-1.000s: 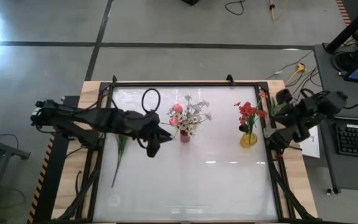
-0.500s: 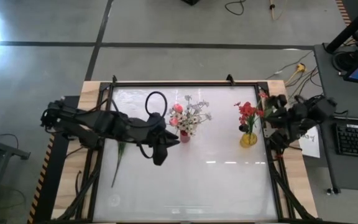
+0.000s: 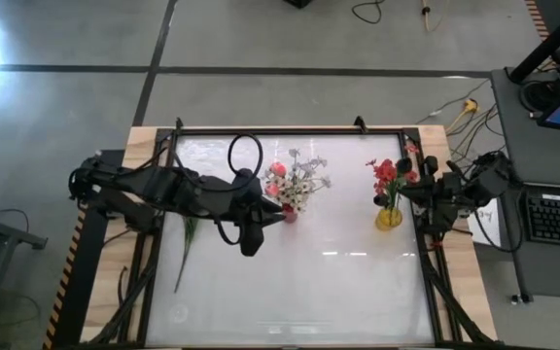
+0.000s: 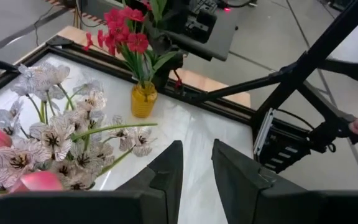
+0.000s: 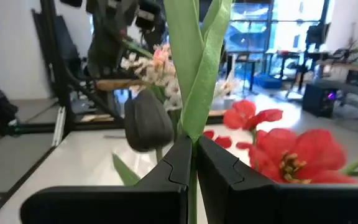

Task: Sort flowers into vase by color
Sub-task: Put the black flower into the yellow vase

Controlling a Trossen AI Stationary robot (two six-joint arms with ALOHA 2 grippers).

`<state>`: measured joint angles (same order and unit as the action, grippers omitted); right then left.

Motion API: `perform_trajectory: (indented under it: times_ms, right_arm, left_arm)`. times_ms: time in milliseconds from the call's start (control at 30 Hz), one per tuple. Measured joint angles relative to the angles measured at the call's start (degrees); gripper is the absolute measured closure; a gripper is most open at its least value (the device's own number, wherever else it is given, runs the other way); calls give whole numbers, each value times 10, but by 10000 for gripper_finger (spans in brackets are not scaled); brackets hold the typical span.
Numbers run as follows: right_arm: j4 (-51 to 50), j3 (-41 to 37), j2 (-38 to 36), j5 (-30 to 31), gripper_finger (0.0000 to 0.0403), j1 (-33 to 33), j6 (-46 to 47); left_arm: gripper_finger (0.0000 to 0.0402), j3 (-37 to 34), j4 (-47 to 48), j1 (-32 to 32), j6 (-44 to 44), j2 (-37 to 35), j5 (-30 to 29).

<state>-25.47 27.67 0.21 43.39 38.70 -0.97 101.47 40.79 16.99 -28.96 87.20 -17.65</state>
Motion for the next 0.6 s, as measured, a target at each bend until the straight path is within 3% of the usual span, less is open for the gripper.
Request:
perform_trajectory:
  times_ms: [600]
  right_arm:
    - [58,-66,-1,61,390,0,-27]
  left_arm:
    - [326,1,-12,1,-31,0,2]
